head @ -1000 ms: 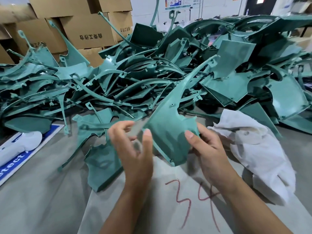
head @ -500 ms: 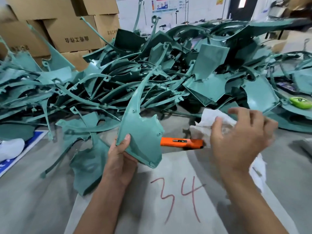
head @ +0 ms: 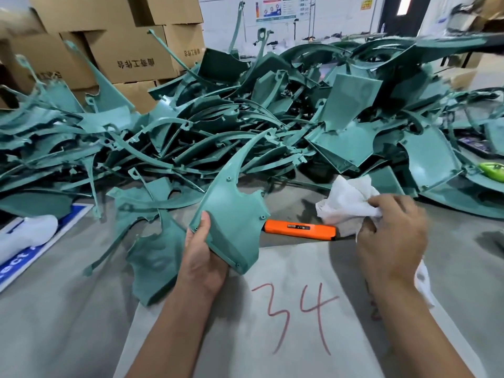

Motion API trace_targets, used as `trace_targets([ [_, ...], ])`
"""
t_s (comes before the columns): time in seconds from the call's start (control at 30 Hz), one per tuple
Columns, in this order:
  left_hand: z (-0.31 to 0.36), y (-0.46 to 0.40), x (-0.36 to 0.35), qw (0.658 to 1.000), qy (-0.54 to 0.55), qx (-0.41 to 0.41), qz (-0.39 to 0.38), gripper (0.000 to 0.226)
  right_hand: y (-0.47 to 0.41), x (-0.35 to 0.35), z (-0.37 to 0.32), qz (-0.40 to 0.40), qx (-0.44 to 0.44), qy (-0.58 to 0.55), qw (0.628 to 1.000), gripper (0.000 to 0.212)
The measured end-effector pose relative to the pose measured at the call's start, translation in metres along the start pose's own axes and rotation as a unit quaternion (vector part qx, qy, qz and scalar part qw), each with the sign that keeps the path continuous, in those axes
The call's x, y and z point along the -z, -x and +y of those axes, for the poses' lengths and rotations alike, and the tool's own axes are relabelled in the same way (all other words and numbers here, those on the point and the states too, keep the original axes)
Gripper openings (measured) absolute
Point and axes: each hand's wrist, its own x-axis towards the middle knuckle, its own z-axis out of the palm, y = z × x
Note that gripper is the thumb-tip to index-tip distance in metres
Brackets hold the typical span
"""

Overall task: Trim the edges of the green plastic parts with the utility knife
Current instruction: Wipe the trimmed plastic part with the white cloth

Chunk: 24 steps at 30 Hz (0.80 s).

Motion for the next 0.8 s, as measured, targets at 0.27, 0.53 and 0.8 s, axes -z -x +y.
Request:
trace_targets([
  [0.27,0.001,-0.001,0.005,1.000,-0.011,0.015,-0.003,0.039,-0.006,-0.004,-0.035,0.018,0.098,-0.145,0.984,0.049],
  [0.53,0.003,-0.001,0.013,0.994,-0.027,-0.030,-0.103,0.044,-0.006,-0.021,-0.087,-0.161,0.162,-0.143,0.963,0.032],
  [0.8,0.005,-0.011,0.011,0.993,-0.030,-0.090,0.066,0.011,0.013,-0.039,-0.093,-0.353,-0.095,-0.550,0.751,0.050],
])
